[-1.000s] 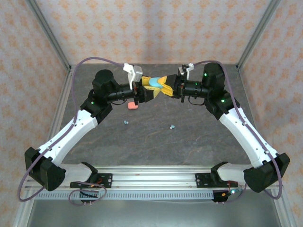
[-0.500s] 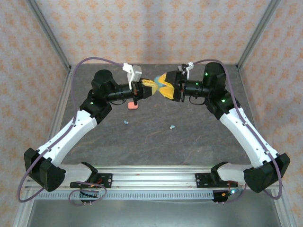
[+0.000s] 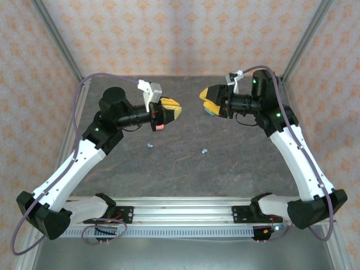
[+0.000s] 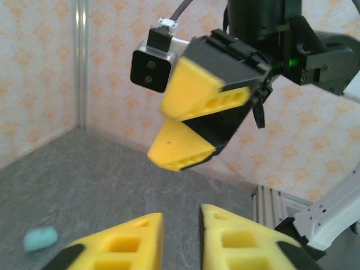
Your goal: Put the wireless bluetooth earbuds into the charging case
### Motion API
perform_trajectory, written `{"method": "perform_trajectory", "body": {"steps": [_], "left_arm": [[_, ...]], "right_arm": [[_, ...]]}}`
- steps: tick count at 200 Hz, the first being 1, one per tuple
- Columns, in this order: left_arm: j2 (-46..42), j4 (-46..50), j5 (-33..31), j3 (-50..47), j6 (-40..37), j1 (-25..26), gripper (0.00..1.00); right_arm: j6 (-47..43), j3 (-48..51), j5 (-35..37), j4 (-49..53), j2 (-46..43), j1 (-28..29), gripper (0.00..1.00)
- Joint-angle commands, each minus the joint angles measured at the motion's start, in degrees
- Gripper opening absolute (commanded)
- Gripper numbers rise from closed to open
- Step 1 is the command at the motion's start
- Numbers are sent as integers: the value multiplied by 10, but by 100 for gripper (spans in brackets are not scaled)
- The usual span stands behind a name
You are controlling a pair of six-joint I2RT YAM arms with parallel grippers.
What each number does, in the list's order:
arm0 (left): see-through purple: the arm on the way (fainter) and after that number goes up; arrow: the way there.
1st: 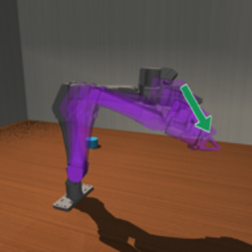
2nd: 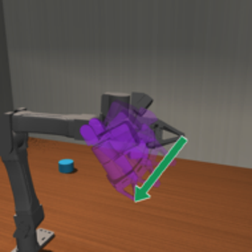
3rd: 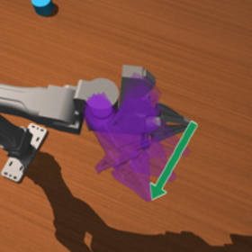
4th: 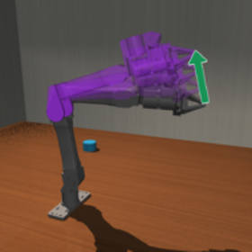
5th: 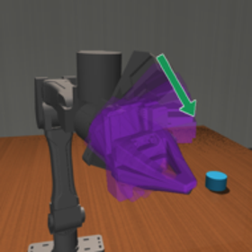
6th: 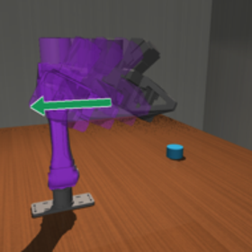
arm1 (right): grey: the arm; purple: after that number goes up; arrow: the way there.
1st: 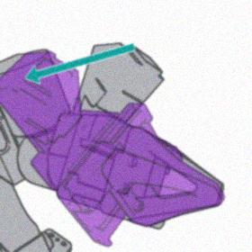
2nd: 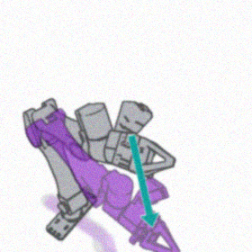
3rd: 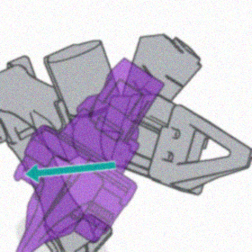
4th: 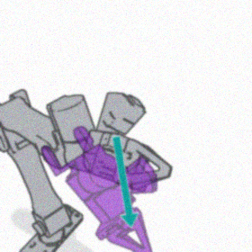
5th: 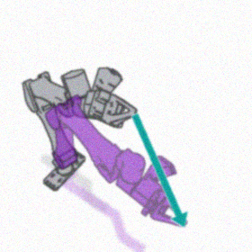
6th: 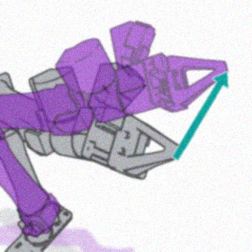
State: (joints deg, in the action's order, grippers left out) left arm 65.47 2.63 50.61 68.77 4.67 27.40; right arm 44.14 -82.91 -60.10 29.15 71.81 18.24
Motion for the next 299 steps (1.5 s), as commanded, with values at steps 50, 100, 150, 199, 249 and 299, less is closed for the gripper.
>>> {"method": "perform_trajectory", "body": {"steps": [50, 100, 150, 199, 249, 299], "left_arm": [[-7, 139, -114, -33, -75, 4, 42], [54, 146, -154, -34, -71, 4, 47], [133, 133, -169, -16, -62, 1, 47], [202, 113, -141, 7, -45, -14, 48], [216, 59, -127, -25, -11, -21, 49], [188, 61, -125, -52, -11, -34, 49]], "right_arm": [[-266, -173, 342, 268, 225, -47, 57], [-307, -400, 457, 312, 492, -74, 58], [-297, -751, 530, 385, 768, -79, 61], [-310, -696, 514, 258, 809, -81, 65], [-325, -706, 522, 244, 851, -80, 66], [-331, -698, 454, 261, 846, -80, 28]]}}
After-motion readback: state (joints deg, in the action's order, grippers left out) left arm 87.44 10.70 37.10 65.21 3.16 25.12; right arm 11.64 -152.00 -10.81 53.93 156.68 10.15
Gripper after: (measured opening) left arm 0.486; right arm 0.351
